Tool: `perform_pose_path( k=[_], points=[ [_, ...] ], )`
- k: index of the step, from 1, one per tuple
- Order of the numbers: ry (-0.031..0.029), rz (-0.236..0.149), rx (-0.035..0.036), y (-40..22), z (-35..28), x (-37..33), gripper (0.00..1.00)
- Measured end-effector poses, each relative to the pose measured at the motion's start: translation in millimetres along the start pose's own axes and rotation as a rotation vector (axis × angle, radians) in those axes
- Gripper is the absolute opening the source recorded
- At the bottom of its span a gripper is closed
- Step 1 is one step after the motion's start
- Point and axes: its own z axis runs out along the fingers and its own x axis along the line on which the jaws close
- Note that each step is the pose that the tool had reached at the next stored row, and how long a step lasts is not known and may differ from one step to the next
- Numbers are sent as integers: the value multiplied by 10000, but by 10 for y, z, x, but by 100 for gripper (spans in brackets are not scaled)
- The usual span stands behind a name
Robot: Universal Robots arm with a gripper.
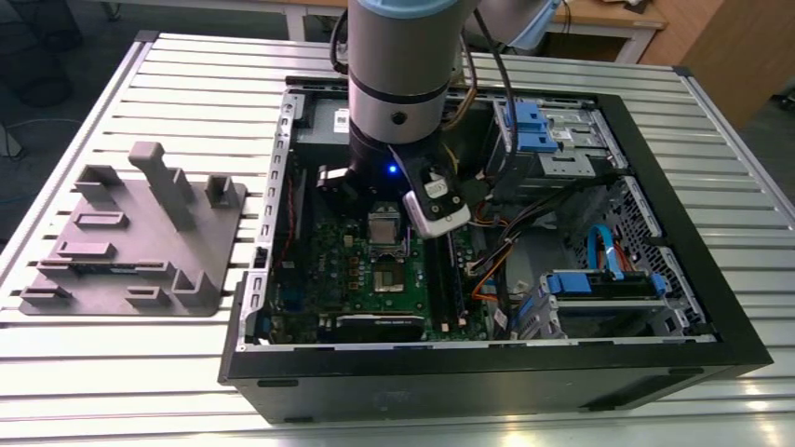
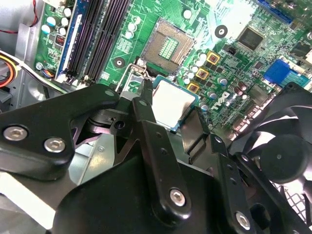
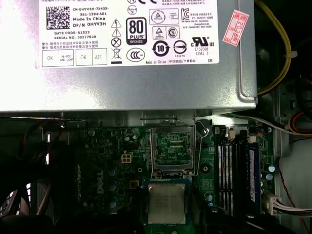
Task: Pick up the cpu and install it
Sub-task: 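Place the cpu into insertion slot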
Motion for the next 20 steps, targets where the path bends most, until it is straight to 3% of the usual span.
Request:
perform_pose_path(
  k=[12, 16, 20],
  points=[
    [-2, -1, -4, -10, 20, -1, 47],
    [-2, 0, -3, -59, 24, -2, 47],
    [-1, 0, -2, -146, 36, -5, 47]
  ],
)
